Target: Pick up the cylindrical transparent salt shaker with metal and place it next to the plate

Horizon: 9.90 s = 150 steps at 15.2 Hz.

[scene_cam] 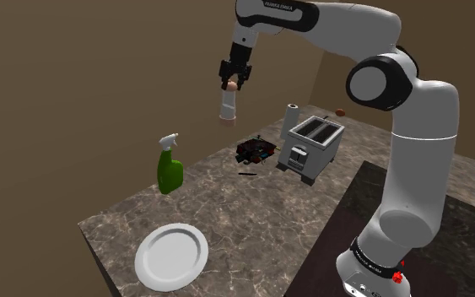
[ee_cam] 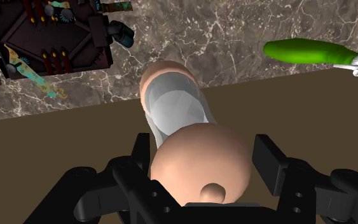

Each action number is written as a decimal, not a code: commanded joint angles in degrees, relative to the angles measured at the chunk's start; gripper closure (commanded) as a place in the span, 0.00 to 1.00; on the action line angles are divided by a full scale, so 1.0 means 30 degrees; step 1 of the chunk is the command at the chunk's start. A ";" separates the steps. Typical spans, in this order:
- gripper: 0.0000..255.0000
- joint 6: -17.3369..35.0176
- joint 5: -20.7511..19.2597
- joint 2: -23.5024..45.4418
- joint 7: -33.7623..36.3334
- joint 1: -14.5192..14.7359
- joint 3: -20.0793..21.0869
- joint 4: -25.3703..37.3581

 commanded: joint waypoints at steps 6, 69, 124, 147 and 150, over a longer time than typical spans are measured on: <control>1.00 -0.2392 0.0078 0.1123 0.0353 -0.0165 0.0026 0.3536; 0.00 1.4093 -0.6863 0.3819 2.6966 1.1820 -0.0979 -1.0858; 1.00 1.0668 -0.7828 -0.6936 2.7932 1.2778 -0.0715 -1.8370; 1.00 1.4269 -0.8962 -1.2126 3.0504 1.3053 0.0103 -2.7522; 1.00 1.5166 -0.9181 -1.1513 3.0753 1.2977 0.0100 -2.7821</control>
